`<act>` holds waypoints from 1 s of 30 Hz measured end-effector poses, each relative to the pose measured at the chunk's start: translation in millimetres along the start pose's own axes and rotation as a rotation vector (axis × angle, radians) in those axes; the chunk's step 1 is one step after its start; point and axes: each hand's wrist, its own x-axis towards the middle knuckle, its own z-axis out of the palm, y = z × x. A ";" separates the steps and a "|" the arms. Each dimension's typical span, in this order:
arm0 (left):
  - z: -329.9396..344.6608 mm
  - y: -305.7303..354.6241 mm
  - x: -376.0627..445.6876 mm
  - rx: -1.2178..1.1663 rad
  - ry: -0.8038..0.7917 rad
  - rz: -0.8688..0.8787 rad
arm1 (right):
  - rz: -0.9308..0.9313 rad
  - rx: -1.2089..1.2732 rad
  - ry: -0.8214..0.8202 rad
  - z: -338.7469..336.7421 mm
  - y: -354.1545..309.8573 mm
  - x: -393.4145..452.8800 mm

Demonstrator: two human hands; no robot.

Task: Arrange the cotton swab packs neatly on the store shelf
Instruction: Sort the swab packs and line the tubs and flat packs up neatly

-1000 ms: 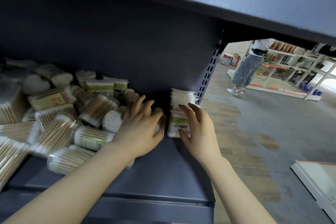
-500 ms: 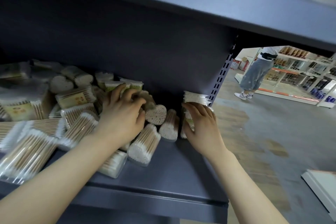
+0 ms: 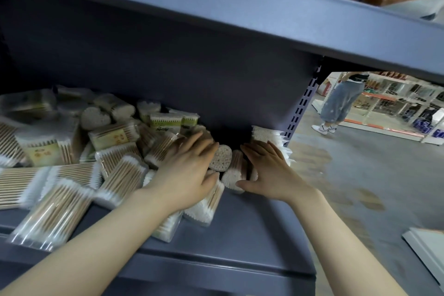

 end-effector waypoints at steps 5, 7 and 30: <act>4.3 9.1 6.7 -0.008 -0.219 -0.048 | 0.013 -0.002 -0.028 3.0 -1.3 5.1; 6.0 13.3 7.5 0.026 -0.224 -0.036 | 0.020 0.007 -0.038 4.9 -1.1 7.2; 7.4 13.5 10.8 -0.054 -0.230 -0.095 | 0.048 0.066 -0.076 4.7 -2.3 20.2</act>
